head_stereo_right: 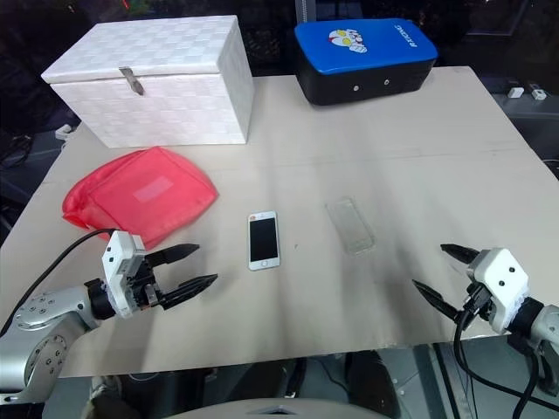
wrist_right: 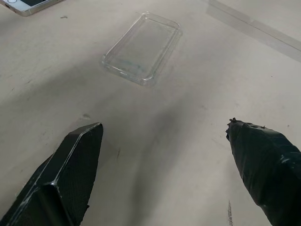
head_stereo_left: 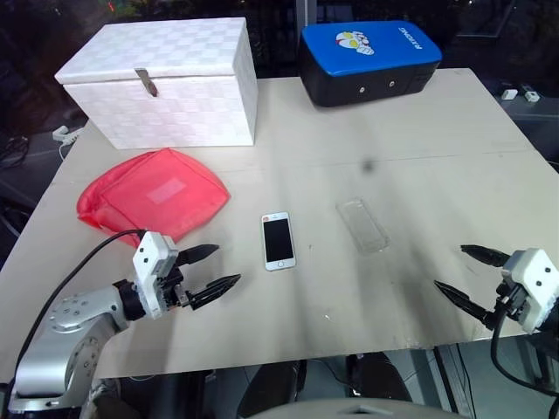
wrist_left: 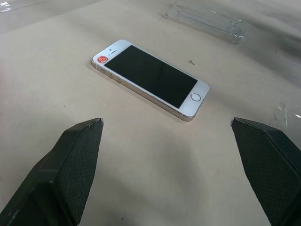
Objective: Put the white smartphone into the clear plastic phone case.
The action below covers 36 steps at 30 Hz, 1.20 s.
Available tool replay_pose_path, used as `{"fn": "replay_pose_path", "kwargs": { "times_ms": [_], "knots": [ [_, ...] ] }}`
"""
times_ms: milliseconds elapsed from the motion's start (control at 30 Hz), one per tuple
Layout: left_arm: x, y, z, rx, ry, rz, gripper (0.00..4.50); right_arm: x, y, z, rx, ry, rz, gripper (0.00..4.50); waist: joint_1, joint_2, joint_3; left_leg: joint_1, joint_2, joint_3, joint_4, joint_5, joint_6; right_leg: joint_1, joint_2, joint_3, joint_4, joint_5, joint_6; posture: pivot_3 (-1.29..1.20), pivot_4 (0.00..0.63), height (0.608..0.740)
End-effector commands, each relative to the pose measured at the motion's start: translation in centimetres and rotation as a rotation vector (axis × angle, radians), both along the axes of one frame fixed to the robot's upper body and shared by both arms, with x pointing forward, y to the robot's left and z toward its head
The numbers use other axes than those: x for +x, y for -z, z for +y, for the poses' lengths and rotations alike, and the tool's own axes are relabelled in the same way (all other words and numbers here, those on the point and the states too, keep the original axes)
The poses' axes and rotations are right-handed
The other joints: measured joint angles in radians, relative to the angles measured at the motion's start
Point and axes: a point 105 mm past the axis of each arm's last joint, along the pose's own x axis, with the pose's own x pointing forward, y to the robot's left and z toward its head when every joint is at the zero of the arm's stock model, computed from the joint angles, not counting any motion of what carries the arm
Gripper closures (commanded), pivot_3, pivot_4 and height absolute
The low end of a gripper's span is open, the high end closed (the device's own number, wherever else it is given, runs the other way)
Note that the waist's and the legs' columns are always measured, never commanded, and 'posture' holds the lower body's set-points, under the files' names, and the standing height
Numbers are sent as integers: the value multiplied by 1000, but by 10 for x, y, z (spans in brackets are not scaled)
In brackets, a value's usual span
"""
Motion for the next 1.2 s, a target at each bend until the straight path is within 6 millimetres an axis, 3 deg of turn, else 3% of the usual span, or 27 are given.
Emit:
{"fn": "replay_pose_path", "kwargs": {
  "times_ms": [33,367,567,767,1000,1067,1200],
  "knots": [
    [3,-7,1,10,8,-34,65,-2,-7,-4,-4,20,-47,58,0,0,0,0,0,0,0,0,0,0,0,0,0,0,0,0,150,740],
    [18,-12,-23,-7,-31,-24,65,3,-15,33,82,-50,-90,58,-2,0,0,0,0,0,0,0,0,0,0,0,0,0,0,0,150,740],
    [18,1,-39,50,-116,186,65,3,-20,60,122,-111,-91,58,1,0,0,0,0,-1,0,0,0,0,0,0,0,0,0,0,150,740],
    [27,-2,-59,45,-106,187,65,7,-23,72,128,-114,-116,58,-1,0,0,0,0,-1,1,0,0,0,0,-1,0,0,0,0,150,740],
    [41,3,-54,94,-245,304,65,9,-23,84,141,-123,-127,58,5,-1,0,0,0,-1,1,0,0,0,1,0,1,0,0,0,150,740],
    [45,0,-51,208,-304,320,65,10,-24,85,145,-117,-130,58,7,-2,0,-1,-1,-2,3,0,0,1,1,-2,1,0,0,0,150,740],
    [44,-5,-61,229,-232,464,65,10,-27,87,155,-135,-134,58,4,-2,0,-1,-1,-3,5,0,0,0,1,-3,2,0,1,0,150,740]
  ]
}}
